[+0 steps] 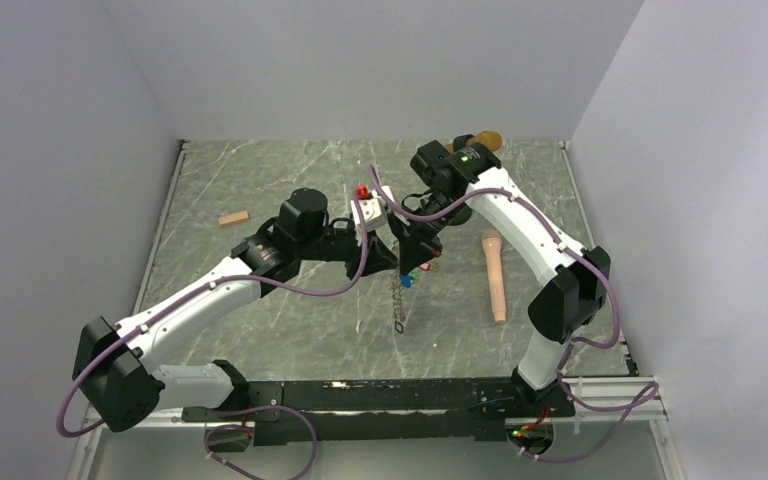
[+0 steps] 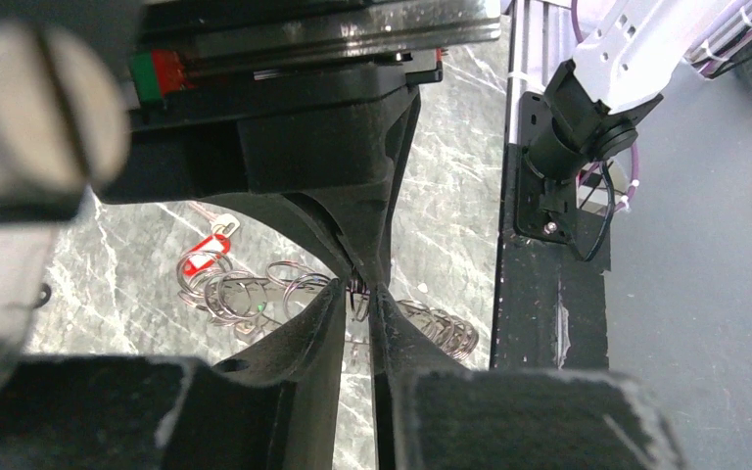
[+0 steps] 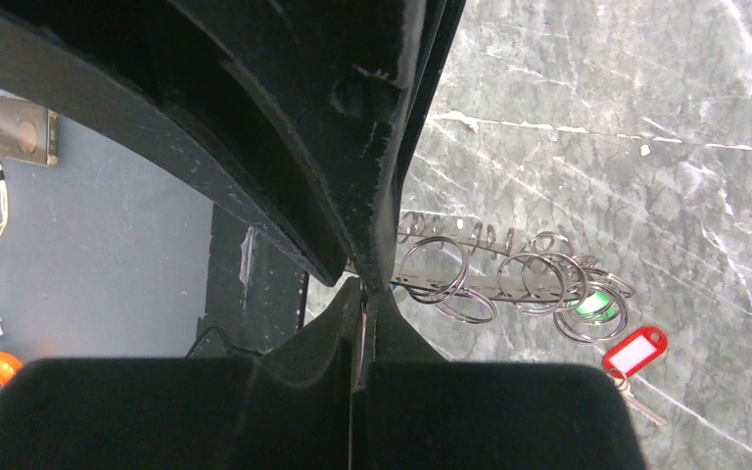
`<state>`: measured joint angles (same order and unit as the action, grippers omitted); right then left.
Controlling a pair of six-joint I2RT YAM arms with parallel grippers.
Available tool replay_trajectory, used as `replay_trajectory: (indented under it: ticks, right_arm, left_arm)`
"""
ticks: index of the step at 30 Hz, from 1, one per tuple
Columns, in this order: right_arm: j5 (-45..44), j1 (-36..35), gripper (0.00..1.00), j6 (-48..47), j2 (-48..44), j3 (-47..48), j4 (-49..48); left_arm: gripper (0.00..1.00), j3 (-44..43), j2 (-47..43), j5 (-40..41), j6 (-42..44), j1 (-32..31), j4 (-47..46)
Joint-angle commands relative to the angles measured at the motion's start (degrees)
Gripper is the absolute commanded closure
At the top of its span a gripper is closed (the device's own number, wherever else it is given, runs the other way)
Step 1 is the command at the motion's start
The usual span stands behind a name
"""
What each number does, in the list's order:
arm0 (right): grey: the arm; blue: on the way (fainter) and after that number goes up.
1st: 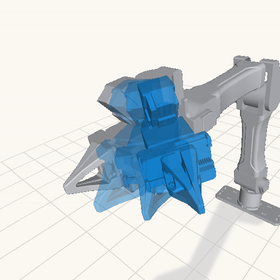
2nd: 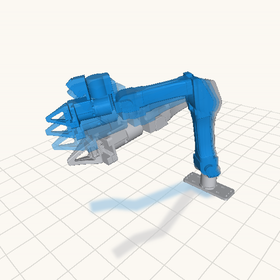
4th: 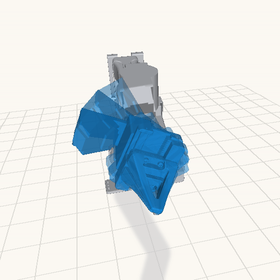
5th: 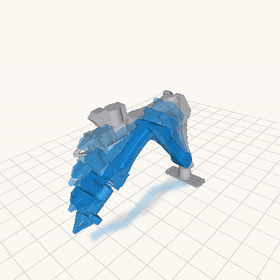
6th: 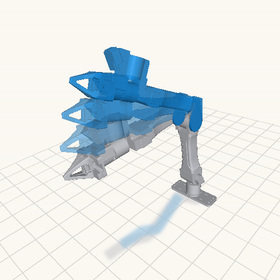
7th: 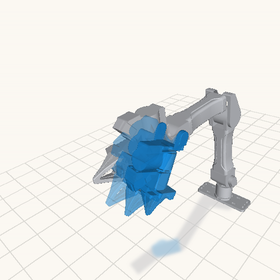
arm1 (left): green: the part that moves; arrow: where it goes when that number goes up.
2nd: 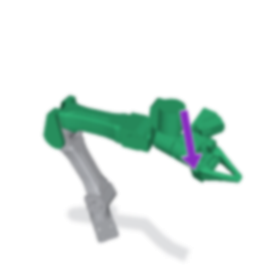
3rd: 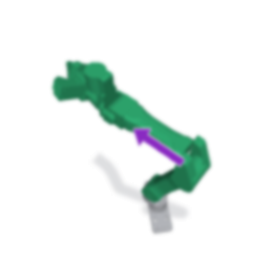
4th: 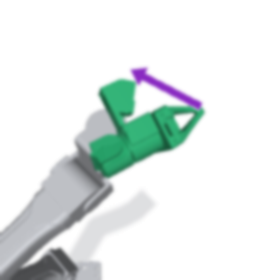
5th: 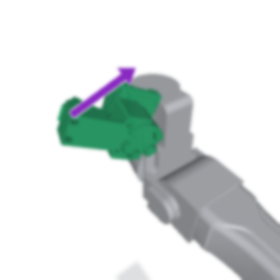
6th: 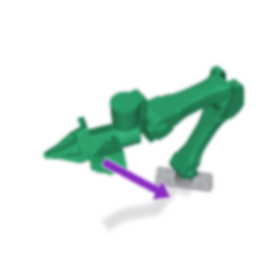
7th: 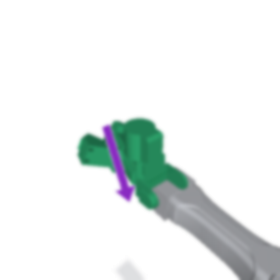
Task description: Put the keys on the keyring
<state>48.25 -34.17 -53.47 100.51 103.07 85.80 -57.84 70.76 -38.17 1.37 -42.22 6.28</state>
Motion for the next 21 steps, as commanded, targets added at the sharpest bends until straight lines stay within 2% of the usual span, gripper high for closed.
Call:
replay_trajectory:
  ticks: [1, 11, 21]
  right_arm:
    - [2.0, -0.9, 1.0, -1.0, -0.1, 2.3, -0.2]
    - [3.2, -0.8, 1.0, 0.6, 0.0, 2.3, -1.4]
    - [3.9, -0.7, 1.0, 1.3, -1.3, 0.1, -2.9]
  left_arm:
    - [0.79, -2.4, 0.7, 1.2, 2.1, -0.9, 3.6]
    - [0.78, -0.6, 0.2, 0.6, -0.3, -0.9, 0.2]
    - [0.73, 6.4, -5.0, 0.3, -6.7, 2.3, -9.2]
